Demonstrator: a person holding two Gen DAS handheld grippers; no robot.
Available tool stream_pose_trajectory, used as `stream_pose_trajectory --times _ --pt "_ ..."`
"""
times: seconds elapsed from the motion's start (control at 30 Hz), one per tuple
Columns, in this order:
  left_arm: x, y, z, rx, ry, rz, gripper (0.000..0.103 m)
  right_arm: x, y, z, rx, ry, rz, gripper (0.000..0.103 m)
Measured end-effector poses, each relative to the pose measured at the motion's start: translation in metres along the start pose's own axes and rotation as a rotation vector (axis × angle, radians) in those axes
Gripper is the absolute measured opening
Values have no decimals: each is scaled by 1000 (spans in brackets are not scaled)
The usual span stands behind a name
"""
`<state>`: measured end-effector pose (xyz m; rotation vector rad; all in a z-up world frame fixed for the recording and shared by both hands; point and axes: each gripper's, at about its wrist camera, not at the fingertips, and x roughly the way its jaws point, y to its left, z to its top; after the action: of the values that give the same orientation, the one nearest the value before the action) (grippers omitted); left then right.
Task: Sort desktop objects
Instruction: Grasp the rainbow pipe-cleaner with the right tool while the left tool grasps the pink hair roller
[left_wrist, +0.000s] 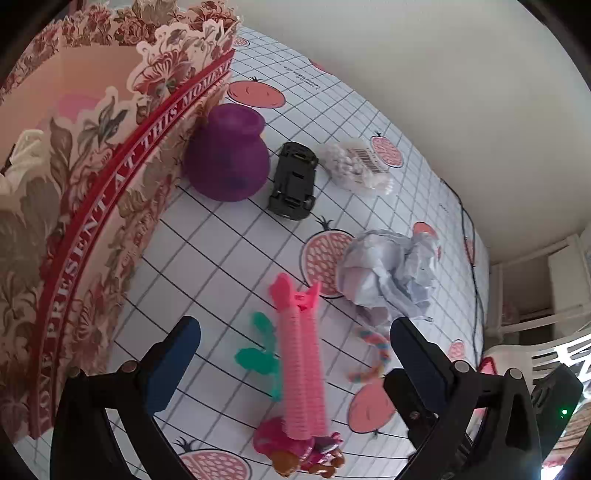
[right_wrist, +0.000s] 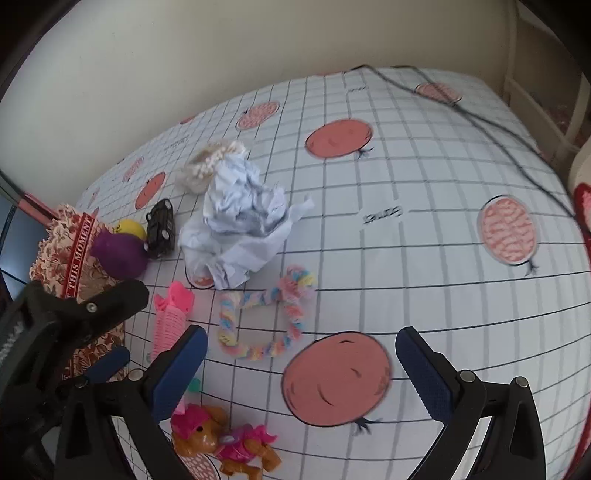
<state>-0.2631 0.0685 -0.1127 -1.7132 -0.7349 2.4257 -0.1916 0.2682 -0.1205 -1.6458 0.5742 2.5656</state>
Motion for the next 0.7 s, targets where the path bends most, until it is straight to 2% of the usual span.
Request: stream_pose_trajectory --times 0.13,0.23,0.3,0.37,0.4,0.47,0.7 --pt "1 0 1 21 7 6 101 12 7 -4 -34 -6 -34 103" --pt "2 -2 1 39 8 13 101 14 11 -4 -55 -32 -49 97" --pt "4 -2 2 38 15 11 98 12 11 -4 -62 -50 -74 89" --pt "6 0 2 31 23 8 96 11 10 -4 -70 -64 -105 76" --pt "6 1 1 30 26 4 96 10 8 -4 -68 -72 -109 73" --pt "5 2 0 28 26 6 96 7 6 -4 -63 -81 -123 59" --pt "5 -1 -1 43 19 29 93 6 -1 -4 -56 -98 -159 36"
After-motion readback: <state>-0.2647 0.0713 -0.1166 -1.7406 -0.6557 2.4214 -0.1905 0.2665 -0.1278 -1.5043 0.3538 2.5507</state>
